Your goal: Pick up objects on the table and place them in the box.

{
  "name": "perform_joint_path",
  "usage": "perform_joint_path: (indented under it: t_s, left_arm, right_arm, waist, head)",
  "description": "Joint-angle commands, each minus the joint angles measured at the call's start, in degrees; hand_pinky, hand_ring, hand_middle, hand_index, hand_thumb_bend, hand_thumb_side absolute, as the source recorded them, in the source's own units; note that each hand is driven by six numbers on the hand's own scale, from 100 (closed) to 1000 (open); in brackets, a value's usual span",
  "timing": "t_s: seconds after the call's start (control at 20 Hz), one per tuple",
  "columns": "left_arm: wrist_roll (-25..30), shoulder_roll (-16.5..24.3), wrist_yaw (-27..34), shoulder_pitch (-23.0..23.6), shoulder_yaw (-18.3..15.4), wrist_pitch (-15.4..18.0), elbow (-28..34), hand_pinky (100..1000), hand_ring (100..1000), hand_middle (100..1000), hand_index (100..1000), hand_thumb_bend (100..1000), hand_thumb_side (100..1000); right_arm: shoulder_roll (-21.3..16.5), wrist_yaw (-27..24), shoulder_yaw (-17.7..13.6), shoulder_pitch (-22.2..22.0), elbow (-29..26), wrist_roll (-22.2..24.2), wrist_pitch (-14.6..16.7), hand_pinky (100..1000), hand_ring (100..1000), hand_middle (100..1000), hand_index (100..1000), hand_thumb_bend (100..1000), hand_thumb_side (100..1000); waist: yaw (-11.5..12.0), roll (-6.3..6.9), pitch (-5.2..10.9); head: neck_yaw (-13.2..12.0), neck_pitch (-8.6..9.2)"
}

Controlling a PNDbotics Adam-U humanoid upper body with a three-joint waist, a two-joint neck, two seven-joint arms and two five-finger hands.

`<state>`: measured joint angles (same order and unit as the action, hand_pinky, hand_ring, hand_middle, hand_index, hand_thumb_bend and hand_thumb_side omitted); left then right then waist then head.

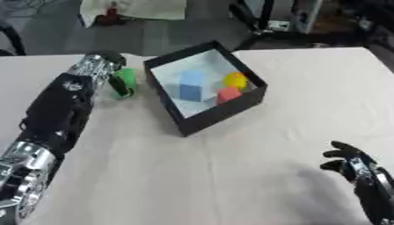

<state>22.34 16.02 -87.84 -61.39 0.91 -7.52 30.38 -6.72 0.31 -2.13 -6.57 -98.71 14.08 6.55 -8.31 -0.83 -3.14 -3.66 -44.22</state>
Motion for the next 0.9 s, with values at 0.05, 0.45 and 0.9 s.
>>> perform_joint_path:
  t_s: [0.05,0.45,0.9]
  left_arm:
    - [-2.46,1.55,-0.48,-1.34,-0.99,-1.15,-0.2,809,833,889,924,331,370]
    - [1.72,1.44,3.11,-1.19,-0.98,0.03,-1.82,642,574,647,779,202,285]
    - [-2.37,3.63,7.38,-4.04,0.38,1.86,6.7,548,459,520,733,128,219]
  right_arm:
    - [-0.13,0.44,-0.01,0.71,-1.09,-0.07,-0.1,762,609,654,841,100,794]
    - [-0.13,0.45,-0.04,1.0,-1.16,0.01,-0.11,762,610,654,841,100,788]
    - [-0.69,0.26,-0.34,0.51,-1.05,-0.07,0.05,763,610,654,841,100,774]
  waist:
    - [-0.32,-0.44,-0.73]
    - [-0.55,-0.44,-0.97]
    - [-0.17,-0.05,0.16]
  head:
    - [-0.32,0.1]
    - [-0.41,0.1]
    - [-0.04,0.1]
